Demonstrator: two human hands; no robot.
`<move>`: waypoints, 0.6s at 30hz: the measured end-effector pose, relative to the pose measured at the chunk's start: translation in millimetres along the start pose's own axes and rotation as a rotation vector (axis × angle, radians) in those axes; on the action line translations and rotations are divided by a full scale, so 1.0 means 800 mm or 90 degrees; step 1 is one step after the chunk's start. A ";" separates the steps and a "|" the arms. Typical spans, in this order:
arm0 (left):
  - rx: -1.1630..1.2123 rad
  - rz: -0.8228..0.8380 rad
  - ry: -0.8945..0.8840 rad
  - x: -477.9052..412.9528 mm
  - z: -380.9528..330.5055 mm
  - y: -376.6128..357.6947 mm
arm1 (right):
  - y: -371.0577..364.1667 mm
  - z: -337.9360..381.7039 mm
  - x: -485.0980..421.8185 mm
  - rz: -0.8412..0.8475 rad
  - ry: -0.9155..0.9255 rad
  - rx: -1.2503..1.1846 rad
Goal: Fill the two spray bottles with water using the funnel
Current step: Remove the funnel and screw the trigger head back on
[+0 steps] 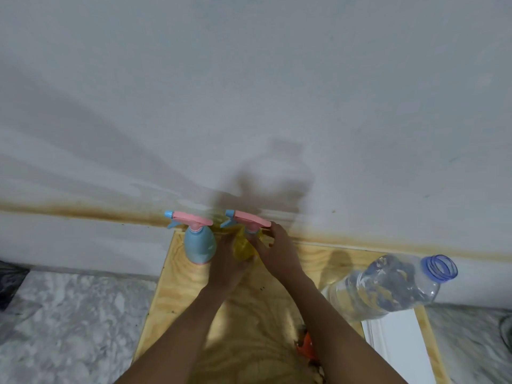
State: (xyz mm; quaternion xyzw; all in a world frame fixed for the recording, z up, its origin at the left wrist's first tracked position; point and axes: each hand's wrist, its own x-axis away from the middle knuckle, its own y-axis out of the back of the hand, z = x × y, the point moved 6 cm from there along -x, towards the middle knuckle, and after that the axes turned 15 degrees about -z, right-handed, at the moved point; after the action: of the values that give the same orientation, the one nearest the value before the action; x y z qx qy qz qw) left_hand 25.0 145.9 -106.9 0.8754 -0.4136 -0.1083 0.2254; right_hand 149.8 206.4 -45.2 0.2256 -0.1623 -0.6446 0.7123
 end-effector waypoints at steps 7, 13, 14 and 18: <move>-0.023 -0.026 -0.006 0.001 -0.001 0.000 | 0.005 -0.005 0.006 -0.023 0.001 0.020; -0.011 0.005 0.001 0.008 -0.003 0.003 | 0.031 0.001 0.023 -0.015 0.003 0.016; -0.001 0.009 0.002 0.012 -0.005 0.005 | 0.040 0.002 0.031 -0.013 -0.004 0.009; 0.026 -0.041 0.019 0.037 -0.006 0.025 | 0.083 0.002 0.079 -0.012 0.005 -0.016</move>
State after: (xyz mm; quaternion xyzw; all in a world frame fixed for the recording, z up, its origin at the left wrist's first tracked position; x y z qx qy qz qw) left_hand 32.2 113.6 -93.1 0.8943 -0.3837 -0.0943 0.2099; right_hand 212.4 147.6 -12.3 0.2206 -0.1488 -0.6525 0.7095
